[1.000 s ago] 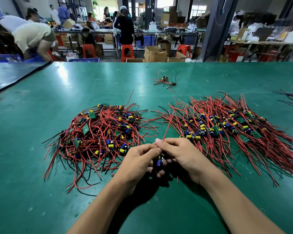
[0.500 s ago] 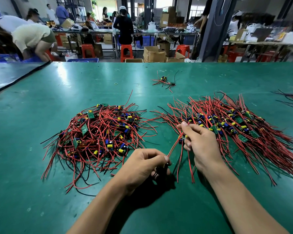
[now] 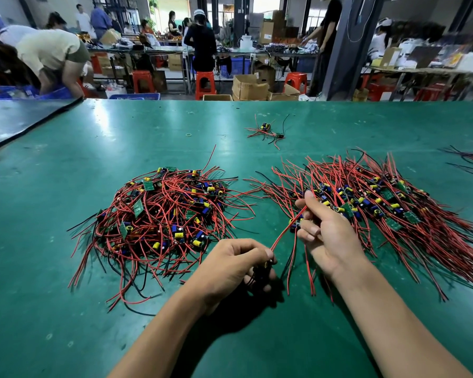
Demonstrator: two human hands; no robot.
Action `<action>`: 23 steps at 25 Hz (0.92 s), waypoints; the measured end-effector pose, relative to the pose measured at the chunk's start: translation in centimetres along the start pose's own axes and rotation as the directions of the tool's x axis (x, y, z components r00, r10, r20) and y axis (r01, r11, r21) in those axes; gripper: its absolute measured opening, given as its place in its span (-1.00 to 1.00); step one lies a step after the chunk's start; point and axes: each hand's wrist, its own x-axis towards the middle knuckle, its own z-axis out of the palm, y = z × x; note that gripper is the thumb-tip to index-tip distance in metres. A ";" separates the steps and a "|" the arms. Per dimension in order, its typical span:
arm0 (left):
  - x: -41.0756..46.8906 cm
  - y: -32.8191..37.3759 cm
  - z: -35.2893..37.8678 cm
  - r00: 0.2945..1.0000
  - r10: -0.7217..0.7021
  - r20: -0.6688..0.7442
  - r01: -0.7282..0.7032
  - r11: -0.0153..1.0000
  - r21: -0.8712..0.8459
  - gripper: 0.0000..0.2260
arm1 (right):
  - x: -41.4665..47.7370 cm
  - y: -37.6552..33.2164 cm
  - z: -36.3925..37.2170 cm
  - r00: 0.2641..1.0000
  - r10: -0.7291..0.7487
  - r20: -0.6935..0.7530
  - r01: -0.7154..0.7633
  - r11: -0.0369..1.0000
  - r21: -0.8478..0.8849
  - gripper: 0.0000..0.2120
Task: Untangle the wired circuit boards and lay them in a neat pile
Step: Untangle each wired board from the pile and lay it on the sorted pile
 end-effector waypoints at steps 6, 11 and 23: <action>0.4 0.3 -0.1 0.994 -0.042 -0.099 0.020 0.977 -0.212 -0.68 | -0.1 0.1 0.3 0.999 -0.052 -0.002 0.050 0.980 -0.193 -0.45; 0.4 1.0 -0.8 1.000 -0.018 -0.024 0.003 0.857 -0.515 -0.55 | -0.6 1.2 0.0 0.977 -0.144 0.154 0.202 0.854 -0.479 -0.80; 0.7 0.9 -1.9 0.954 0.139 -0.264 -0.260 0.822 -0.507 -0.84 | -3.2 3.2 1.9 0.739 -0.259 0.622 0.658 0.478 -0.583 -0.78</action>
